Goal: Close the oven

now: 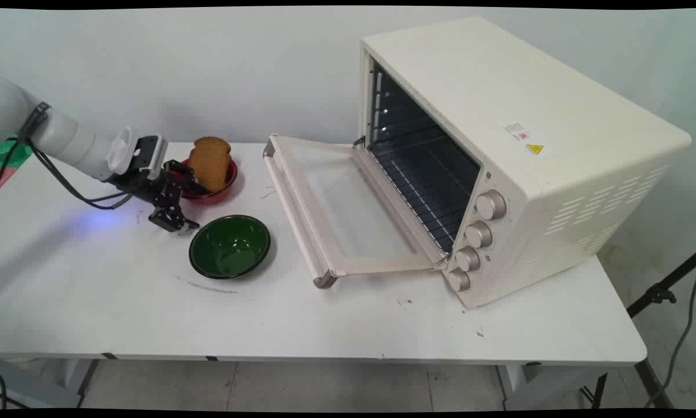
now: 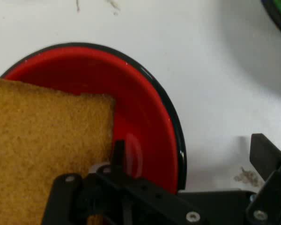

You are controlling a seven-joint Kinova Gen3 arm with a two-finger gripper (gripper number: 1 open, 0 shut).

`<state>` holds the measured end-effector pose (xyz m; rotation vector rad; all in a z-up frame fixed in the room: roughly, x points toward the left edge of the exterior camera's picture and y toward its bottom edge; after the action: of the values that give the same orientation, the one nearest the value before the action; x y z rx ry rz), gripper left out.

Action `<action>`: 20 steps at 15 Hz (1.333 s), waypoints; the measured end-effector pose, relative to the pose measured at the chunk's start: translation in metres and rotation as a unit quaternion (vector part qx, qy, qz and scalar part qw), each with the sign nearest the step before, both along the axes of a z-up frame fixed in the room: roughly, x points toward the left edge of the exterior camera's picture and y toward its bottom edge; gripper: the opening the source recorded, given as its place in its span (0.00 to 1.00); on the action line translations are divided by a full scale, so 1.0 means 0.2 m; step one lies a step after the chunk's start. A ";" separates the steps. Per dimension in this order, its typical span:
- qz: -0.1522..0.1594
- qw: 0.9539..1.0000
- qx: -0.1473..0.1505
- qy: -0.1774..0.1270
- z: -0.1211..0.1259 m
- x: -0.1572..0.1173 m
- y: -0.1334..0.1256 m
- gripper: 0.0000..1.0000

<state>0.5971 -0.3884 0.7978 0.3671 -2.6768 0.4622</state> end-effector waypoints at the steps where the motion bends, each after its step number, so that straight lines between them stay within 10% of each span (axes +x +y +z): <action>1: 0.004 1.000 0.000 0.002 0.02 -0.01 0.00 1.00; 8: 0.081 0.996 0.002 0.048 0.26 -0.17 0.01 1.00; 16: 0.163 0.978 0.029 0.125 0.34 -0.47 -0.02 1.00; 17: 0.168 0.977 0.032 0.129 0.33 -0.49 -0.03 0.00; 20: 0.187 0.970 0.042 0.146 0.28 -0.60 -0.04 0.00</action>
<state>0.4781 -0.3973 0.8535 0.9011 -2.3451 0.3686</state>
